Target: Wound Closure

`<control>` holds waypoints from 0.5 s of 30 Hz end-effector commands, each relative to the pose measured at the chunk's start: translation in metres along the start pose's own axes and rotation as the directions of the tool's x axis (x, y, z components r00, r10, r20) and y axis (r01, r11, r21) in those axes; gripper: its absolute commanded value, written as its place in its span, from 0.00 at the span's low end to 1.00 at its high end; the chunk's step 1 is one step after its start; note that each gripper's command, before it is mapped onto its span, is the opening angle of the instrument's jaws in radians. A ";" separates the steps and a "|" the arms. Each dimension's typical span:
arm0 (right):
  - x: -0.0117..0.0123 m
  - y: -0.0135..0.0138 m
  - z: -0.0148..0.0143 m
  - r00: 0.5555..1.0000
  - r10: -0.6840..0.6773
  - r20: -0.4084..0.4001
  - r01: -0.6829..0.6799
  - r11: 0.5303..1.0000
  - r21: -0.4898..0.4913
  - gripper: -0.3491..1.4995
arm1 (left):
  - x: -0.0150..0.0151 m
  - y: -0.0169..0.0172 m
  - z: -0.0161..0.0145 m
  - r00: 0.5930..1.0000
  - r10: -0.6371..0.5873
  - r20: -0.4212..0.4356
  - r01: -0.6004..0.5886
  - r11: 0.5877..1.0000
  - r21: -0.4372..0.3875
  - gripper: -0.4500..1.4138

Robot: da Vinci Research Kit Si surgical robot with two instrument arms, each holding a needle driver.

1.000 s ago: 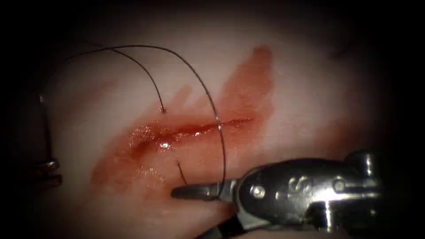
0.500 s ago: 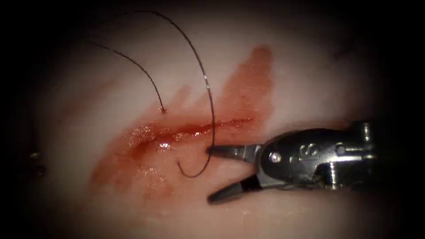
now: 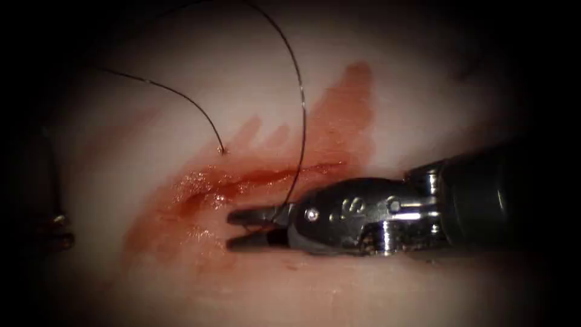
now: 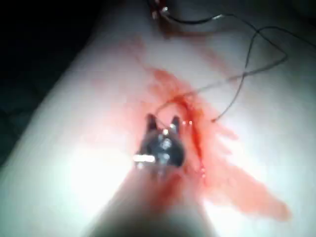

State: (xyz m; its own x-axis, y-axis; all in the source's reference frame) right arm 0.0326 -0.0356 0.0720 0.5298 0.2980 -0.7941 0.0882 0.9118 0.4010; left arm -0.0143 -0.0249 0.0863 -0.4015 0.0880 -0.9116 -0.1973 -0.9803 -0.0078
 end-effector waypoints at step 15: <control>0.0020 -0.0040 -0.0023 0.999 -0.011 0.030 0.006 0.987 0.163 0.00 | -0.0005 0.0007 0.0008 1.000 0.000 -0.006 0.000 1.000 -0.004 0.00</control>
State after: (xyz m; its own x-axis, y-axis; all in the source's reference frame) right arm 0.0308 -0.0373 0.0675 0.5585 0.2761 -0.7822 0.2341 0.8522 0.4680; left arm -0.0144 -0.0250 0.0865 -0.3982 0.0860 -0.9133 -0.1954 -0.9807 -0.0071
